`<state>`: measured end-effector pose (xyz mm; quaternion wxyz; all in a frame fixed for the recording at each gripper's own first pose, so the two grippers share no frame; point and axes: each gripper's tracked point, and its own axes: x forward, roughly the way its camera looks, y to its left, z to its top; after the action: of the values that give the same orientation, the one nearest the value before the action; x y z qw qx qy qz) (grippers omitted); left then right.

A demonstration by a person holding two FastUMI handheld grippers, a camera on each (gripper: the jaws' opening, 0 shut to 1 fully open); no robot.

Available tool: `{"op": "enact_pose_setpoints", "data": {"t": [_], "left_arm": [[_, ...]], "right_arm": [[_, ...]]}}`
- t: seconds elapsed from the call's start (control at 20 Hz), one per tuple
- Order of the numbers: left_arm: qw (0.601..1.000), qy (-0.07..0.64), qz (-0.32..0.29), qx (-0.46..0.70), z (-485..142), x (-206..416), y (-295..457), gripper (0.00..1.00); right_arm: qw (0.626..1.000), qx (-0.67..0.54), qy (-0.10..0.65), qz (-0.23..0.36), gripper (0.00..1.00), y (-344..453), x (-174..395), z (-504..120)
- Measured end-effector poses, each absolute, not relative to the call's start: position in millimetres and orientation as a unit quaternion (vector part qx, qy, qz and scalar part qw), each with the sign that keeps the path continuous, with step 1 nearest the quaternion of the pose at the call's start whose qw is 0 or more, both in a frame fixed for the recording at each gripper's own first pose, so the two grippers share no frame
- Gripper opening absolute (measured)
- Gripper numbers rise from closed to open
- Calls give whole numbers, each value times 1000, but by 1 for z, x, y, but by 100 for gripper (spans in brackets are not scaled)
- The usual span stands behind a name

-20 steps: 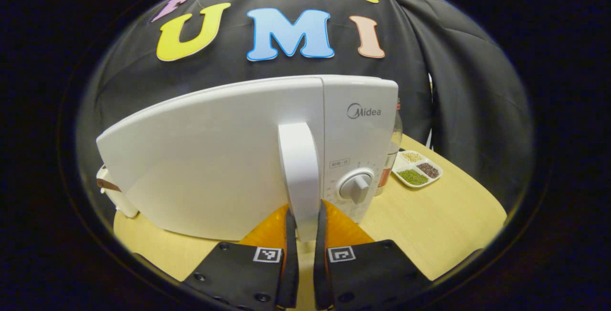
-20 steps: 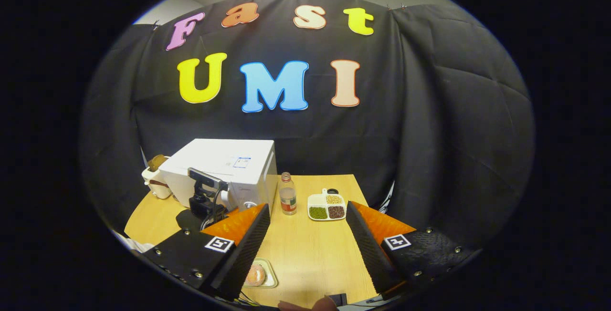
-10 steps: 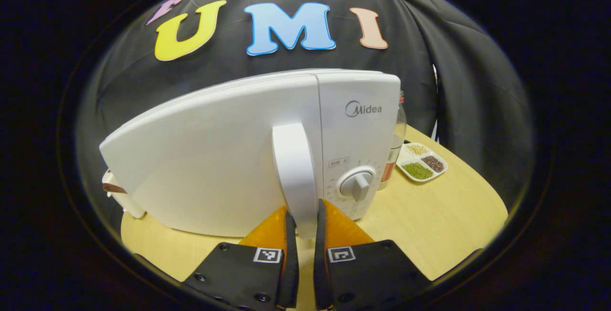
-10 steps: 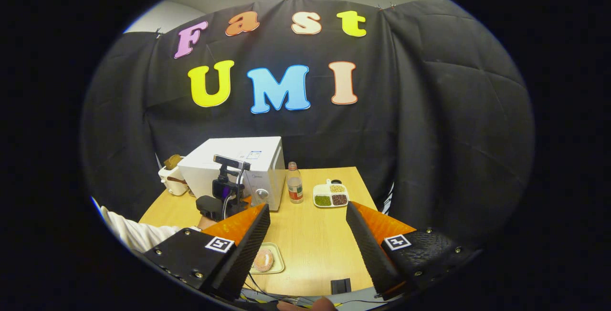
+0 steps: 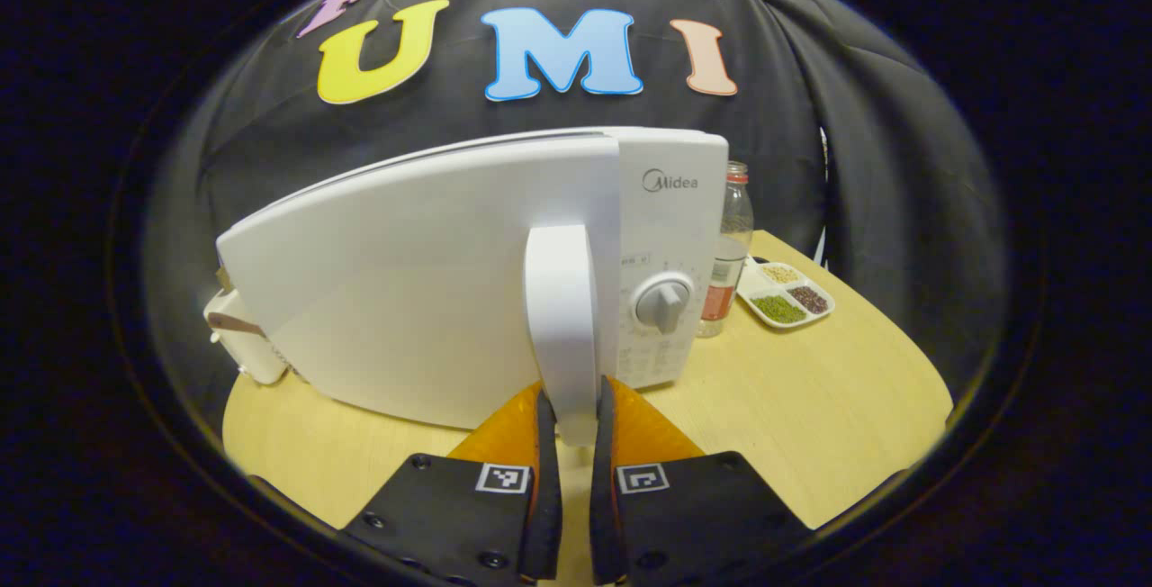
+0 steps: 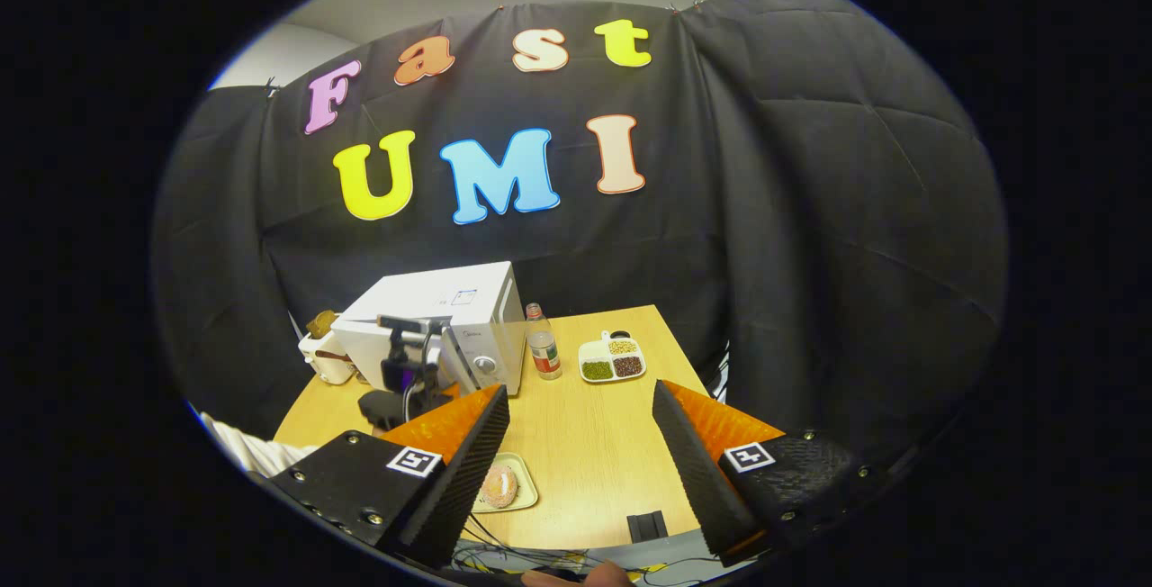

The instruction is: Open the microwave oven with the left hand, put the food in, and close the microwave oven.

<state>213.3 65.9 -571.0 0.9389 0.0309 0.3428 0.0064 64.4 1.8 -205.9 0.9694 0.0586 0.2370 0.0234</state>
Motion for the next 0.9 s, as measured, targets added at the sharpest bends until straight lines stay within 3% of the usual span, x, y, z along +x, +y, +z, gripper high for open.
{"op": "enact_pose_setpoints", "data": {"t": [0.25,0.35,0.65,0.9], "left_arm": [[936,338,31,96,-560,93,123,23],[931,352,40,84,-558,62,147,19],[905,401,131,44,-567,-6,222,22],[896,421,135,-21,-575,-38,261,19]], "right_arm": [[967,69,239,48,98,18,62,-216],[965,72,244,66,98,29,60,-221],[959,66,248,117,98,54,53,-229],[946,42,277,163,99,79,49,-260]]}}
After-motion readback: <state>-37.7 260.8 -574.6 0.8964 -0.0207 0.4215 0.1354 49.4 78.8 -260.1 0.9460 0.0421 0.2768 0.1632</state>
